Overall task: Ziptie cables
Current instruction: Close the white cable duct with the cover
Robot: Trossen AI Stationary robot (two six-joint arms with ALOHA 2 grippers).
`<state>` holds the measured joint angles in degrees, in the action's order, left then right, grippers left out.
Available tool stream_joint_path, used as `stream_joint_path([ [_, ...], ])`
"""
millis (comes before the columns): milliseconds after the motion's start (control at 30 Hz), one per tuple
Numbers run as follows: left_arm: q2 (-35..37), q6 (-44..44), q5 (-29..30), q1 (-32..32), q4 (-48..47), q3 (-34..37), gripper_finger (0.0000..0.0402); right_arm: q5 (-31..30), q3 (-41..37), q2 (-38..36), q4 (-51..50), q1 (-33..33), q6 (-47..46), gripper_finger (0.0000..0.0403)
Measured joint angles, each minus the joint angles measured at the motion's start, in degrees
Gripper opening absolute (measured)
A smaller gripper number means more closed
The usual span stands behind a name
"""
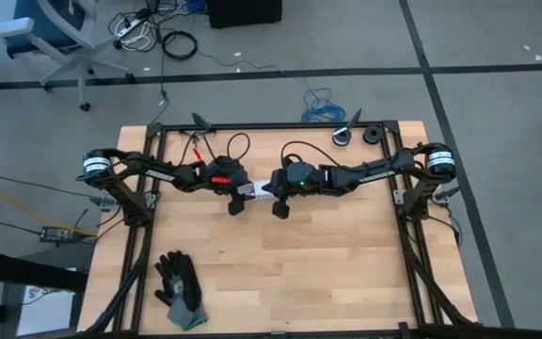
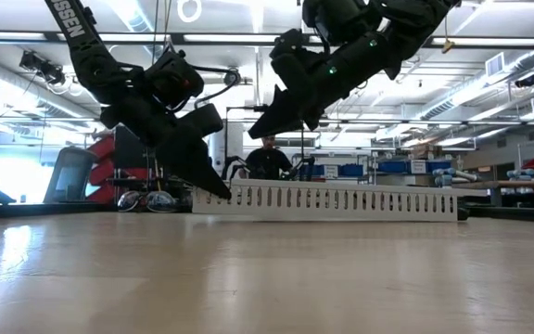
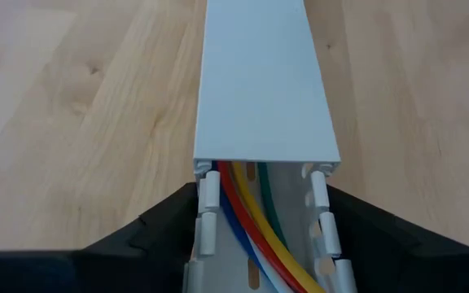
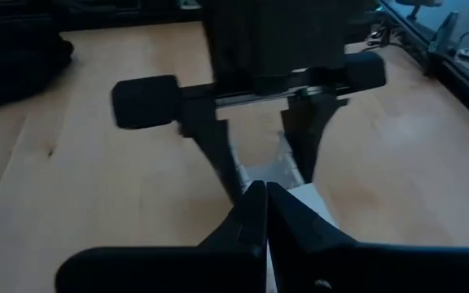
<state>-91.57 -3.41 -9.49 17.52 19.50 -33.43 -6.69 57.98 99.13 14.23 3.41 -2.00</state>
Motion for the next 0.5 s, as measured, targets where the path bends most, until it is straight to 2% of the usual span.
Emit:
stream_joint_path([
  [500,0.1,0.6,0.5,0.0,0.5,-0.1,0.0325,0.1,0.0,0.1,-0.7,-1.6,0.0,0.0],
])
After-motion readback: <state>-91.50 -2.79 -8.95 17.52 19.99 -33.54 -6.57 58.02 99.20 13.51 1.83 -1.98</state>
